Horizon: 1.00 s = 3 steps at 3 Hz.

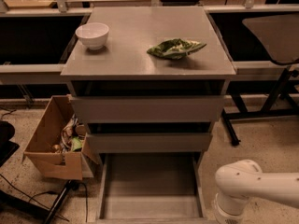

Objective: Open bottom drawer

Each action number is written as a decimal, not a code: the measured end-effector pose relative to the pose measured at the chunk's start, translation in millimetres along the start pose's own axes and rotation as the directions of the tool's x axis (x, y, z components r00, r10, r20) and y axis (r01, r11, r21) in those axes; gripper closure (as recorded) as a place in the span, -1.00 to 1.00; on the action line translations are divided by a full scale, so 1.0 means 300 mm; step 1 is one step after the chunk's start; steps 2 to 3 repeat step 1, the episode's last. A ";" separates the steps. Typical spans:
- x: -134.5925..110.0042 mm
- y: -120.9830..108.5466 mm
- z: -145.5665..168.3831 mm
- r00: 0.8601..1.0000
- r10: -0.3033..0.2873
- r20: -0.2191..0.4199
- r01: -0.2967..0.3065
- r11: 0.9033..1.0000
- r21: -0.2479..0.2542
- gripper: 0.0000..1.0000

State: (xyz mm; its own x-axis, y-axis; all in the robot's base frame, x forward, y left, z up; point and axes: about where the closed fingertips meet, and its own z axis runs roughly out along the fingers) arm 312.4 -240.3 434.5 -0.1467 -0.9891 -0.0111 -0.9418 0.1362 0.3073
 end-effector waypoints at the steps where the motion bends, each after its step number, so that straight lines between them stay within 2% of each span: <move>1: 0.046 0.042 -0.240 0.995 0.085 0.050 -0.091 0.989 0.120 -1.00; 3: 0.046 0.042 -0.240 0.995 0.085 0.050 -0.091 0.989 0.120 -1.00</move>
Offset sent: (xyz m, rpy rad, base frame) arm 0.0000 0.0000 0.0000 0.0000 0.0000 0.0000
